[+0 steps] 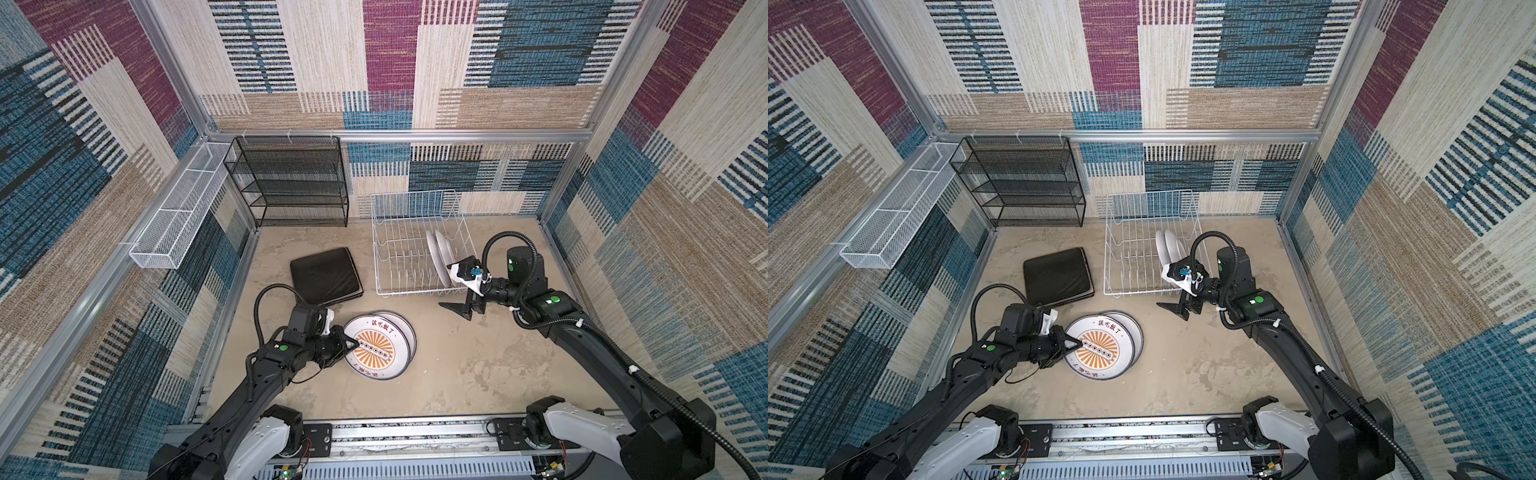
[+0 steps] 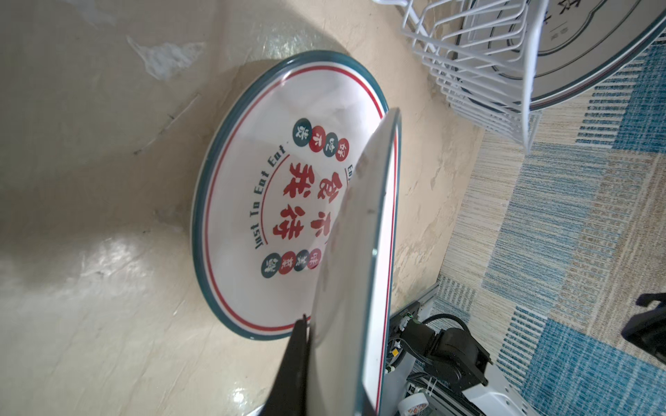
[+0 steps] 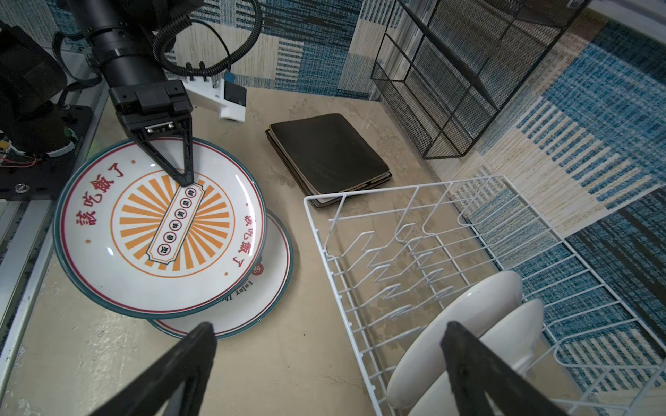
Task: Unload the plates from the dish rack
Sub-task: 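Lower the plate flat onto the printed plate on the table with the left gripper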
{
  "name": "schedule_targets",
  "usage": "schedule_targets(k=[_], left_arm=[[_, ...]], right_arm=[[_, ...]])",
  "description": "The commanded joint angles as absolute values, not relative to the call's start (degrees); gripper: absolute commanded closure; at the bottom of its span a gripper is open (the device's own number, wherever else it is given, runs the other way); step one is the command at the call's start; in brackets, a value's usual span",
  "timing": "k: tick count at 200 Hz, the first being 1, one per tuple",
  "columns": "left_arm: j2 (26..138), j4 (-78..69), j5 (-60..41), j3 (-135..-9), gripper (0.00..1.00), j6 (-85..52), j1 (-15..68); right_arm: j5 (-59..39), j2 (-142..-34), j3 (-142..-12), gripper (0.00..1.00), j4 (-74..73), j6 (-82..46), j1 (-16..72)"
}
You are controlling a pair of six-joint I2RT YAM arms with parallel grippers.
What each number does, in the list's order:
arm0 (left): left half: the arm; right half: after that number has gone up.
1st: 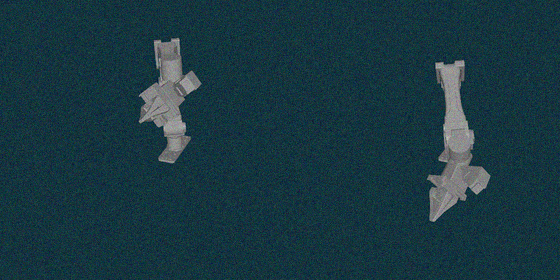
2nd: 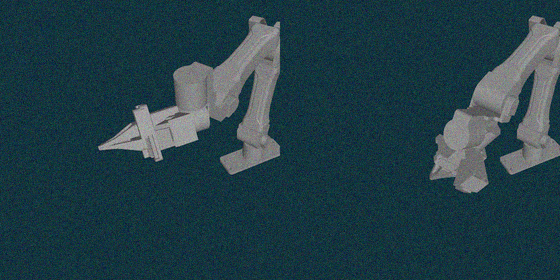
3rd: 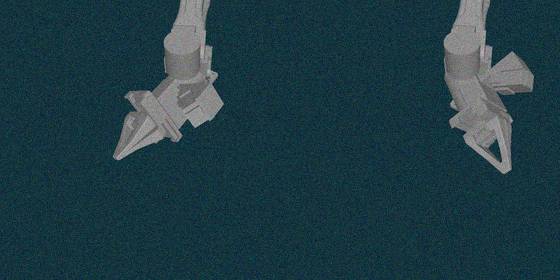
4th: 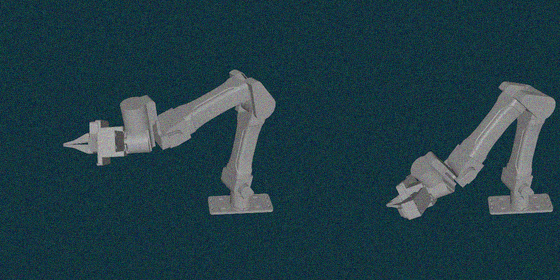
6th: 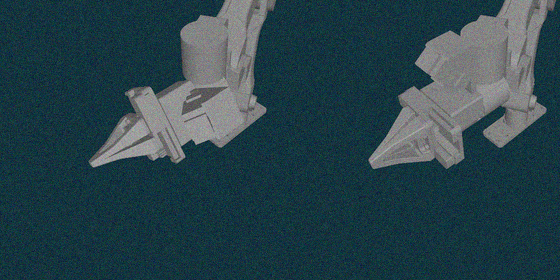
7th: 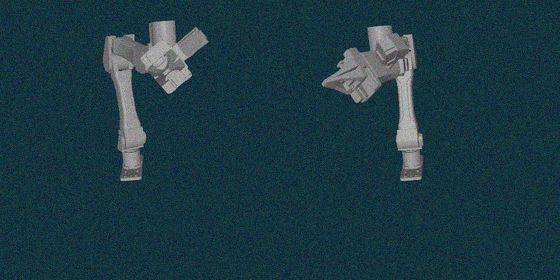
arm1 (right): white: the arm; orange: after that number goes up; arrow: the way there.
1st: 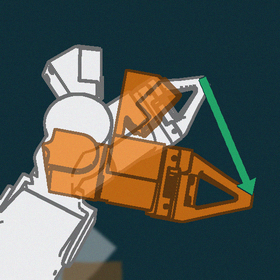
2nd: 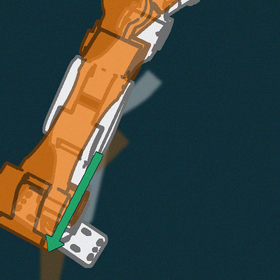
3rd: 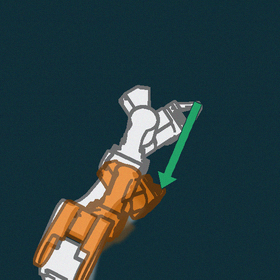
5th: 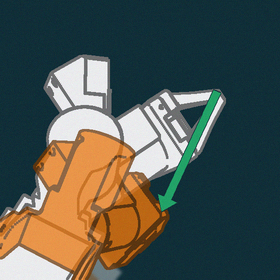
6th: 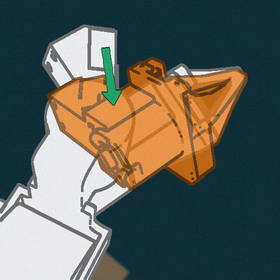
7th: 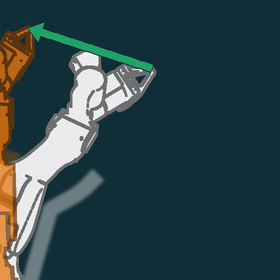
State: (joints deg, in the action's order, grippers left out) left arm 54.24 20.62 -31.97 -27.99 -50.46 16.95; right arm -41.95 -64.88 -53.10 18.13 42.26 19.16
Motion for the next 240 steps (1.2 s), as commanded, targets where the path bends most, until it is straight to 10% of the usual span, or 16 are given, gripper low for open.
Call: schedule_targets(k=[1,106,240], left_arm=[[55.9,12.4,-33.7,-27.3,1.0,-50.6,17.0],[67.0,4.9,-33.7,-28.0,1.0,-49.3,16.9],[69.0,16.6,-29.4,-33.1,0.42,-43.3,17.0]], right_arm=[[-41.8,-65.3,-54.0,0.0,18.9,43.6,19.2],[-42.8,-66.7,-54.3,0.0,18.0,42.7,19.2],[-43.3,-67.7,-54.3,0.0,15.7,41.4,19.3]])
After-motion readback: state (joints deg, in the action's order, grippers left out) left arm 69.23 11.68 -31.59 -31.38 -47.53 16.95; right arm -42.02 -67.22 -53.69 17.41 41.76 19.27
